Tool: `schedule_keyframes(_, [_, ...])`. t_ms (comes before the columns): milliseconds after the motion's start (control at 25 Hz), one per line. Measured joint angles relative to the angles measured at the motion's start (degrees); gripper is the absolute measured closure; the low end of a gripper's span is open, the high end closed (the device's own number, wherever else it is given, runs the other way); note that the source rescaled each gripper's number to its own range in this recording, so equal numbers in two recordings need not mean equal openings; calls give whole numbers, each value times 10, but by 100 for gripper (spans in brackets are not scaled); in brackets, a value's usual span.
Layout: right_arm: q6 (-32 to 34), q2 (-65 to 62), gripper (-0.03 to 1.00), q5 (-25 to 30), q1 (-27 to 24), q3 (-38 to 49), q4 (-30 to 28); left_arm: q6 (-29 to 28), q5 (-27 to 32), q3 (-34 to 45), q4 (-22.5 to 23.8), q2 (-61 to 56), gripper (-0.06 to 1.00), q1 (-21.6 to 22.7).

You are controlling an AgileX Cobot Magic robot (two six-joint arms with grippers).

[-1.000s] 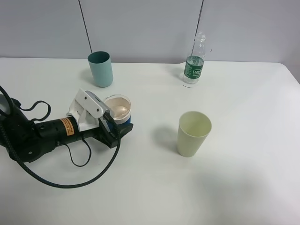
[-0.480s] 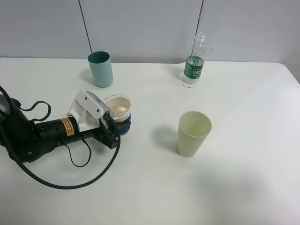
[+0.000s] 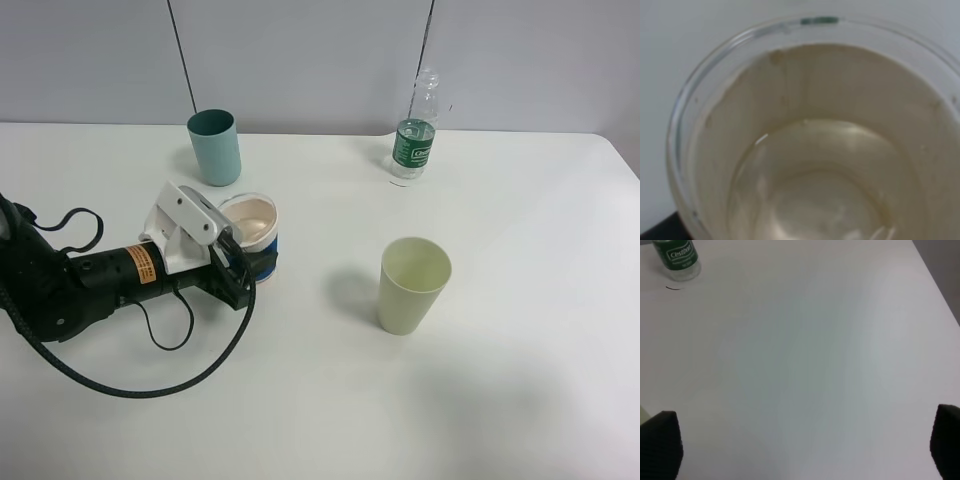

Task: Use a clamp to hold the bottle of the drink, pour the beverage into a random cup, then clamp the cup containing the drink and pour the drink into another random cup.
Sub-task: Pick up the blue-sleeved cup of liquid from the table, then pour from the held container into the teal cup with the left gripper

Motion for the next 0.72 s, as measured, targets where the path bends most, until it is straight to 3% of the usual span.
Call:
schedule_keyframes(200, [0, 0, -3, 0, 0, 0, 0, -42, 52, 0, -62, -48, 93, 0])
schedule_keyframes(480, [0, 0, -3, 0, 0, 0, 0, -52, 144, 1, -190, -133, 93, 0])
schedule_keyframes(600, [0, 0, -3, 0, 0, 0, 0, -47, 149, 1, -235, -164, 93, 1])
schedule_keyframes(720, [0, 0, -3, 0, 0, 0, 0, -40, 156, 1, -248, -186, 93, 16])
